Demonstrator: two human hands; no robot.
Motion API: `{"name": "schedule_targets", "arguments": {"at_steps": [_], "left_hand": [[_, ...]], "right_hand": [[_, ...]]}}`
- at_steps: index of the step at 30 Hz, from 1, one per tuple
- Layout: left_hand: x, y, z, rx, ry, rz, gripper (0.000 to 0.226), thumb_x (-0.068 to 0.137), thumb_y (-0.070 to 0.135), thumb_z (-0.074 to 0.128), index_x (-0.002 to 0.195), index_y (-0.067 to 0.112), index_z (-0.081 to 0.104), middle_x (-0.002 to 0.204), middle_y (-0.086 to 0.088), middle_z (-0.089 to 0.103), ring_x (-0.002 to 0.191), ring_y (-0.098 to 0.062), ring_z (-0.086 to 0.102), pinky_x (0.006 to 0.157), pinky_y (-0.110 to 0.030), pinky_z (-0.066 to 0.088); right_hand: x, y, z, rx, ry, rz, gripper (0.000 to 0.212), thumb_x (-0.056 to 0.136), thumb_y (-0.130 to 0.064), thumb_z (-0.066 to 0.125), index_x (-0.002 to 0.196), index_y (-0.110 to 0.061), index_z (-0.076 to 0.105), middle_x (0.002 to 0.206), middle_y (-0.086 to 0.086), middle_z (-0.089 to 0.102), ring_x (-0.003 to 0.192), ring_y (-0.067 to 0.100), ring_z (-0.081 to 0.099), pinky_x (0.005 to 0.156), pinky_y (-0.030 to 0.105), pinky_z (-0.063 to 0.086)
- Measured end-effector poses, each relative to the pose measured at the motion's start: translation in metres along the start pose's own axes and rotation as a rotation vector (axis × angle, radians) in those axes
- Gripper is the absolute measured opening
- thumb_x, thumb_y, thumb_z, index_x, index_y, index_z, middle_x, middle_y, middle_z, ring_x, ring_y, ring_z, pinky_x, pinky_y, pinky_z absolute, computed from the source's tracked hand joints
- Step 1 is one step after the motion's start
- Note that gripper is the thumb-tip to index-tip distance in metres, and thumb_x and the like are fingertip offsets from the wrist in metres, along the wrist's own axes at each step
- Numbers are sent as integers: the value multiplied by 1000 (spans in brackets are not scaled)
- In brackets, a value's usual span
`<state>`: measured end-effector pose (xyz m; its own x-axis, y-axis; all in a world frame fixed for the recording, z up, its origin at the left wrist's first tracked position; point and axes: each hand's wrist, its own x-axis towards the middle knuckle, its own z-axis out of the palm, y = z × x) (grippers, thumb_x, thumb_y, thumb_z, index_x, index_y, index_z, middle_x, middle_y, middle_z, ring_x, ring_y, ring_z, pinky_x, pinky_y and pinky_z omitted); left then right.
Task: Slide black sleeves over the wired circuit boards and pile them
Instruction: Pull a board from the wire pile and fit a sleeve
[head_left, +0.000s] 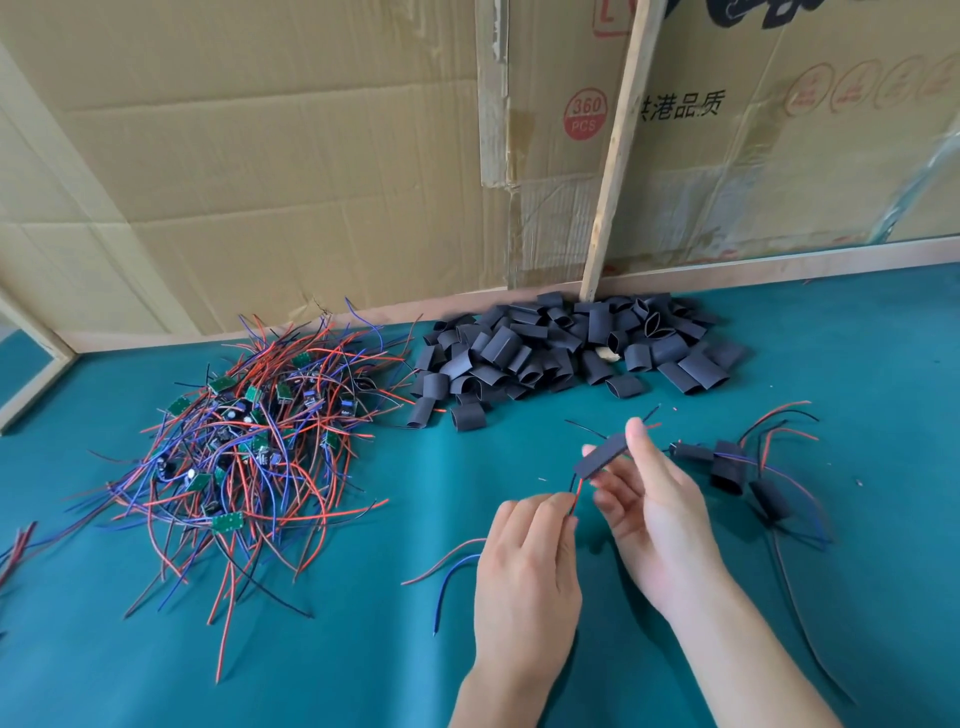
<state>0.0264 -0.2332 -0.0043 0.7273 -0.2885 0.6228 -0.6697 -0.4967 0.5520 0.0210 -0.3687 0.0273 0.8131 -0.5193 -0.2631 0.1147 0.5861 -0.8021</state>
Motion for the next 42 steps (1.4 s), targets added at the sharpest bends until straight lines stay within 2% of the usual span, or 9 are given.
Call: {"name": "schedule_targets", "arguments": {"at_steps": [4, 10, 17, 22, 27, 29, 32, 37, 42], "left_hand": [[-1, 0, 1, -6, 2, -36, 19, 89, 4, 74, 106, 13, 71, 93, 6, 69, 80, -19, 60, 73, -24, 45], [-1, -1, 2, -42, 18, -53, 19, 91, 10, 72, 108, 16, 67, 92, 6, 68, 82, -18, 61, 73, -26, 46], [-1, 1, 1, -92, -10, -101, 42, 79, 2, 66, 120, 10, 67, 124, 3, 65, 112, -14, 63, 96, -24, 50], [0, 1, 0, -78, 19, -139, 25, 84, -3, 72, 106, 8, 71, 120, -4, 61, 107, -15, 63, 92, -22, 50], [1, 3, -2, 15, 35, -132, 31, 84, -4, 78, 113, 7, 75, 100, -6, 64, 85, -25, 64, 77, -27, 46], [2, 3, -2, 23, 44, -157, 31, 86, -1, 78, 116, 6, 75, 99, -6, 67, 87, -26, 67, 79, -29, 47], [3, 2, -2, 8, 62, -183, 28, 88, 1, 77, 115, 6, 75, 101, -3, 70, 90, -25, 68, 81, -30, 48], [2, 2, 0, -48, 110, -193, 18, 92, 5, 72, 110, 9, 73, 102, 3, 72, 90, -19, 70, 81, -27, 50], [1, 0, 1, -62, 145, -202, 7, 94, 11, 71, 101, 14, 71, 91, 9, 70, 78, -15, 66, 69, -34, 52]], "right_hand": [[-2, 2, 3, -174, -101, -54, 60, 70, -54, 90, 101, -8, 69, 103, 14, 79, 71, 12, 68, 60, 24, 54], [-2, 5, 1, -184, -209, -14, 57, 49, -39, 102, 97, -16, 79, 95, 10, 72, 73, 18, 61, 68, 32, 50], [-2, 5, -3, -219, -192, -7, 39, 79, -6, 84, 113, -22, 75, 107, 10, 79, 83, 16, 68, 78, 36, 44], [0, 2, -2, -211, -193, 11, 39, 74, -21, 78, 114, -22, 74, 108, 14, 77, 71, 18, 57, 63, 31, 41], [3, 1, -6, -260, -257, 55, 35, 96, -26, 63, 129, -14, 66, 118, 15, 76, 90, 25, 51, 69, 33, 36], [5, 0, -8, -223, -266, 78, 30, 101, -23, 56, 127, -11, 66, 120, 16, 76, 84, 21, 52, 69, 30, 37], [7, -3, -10, -166, -270, 75, 36, 93, -20, 64, 126, -8, 66, 119, 17, 76, 66, 12, 52, 62, 22, 42], [5, -4, -13, -134, -270, 44, 50, 72, -21, 81, 118, -8, 67, 113, 17, 77, 68, 13, 61, 64, 20, 55], [0, 0, -8, -235, -263, 0, 55, 61, -25, 90, 106, -8, 63, 108, 22, 77, 67, 19, 65, 62, 24, 55]]}}
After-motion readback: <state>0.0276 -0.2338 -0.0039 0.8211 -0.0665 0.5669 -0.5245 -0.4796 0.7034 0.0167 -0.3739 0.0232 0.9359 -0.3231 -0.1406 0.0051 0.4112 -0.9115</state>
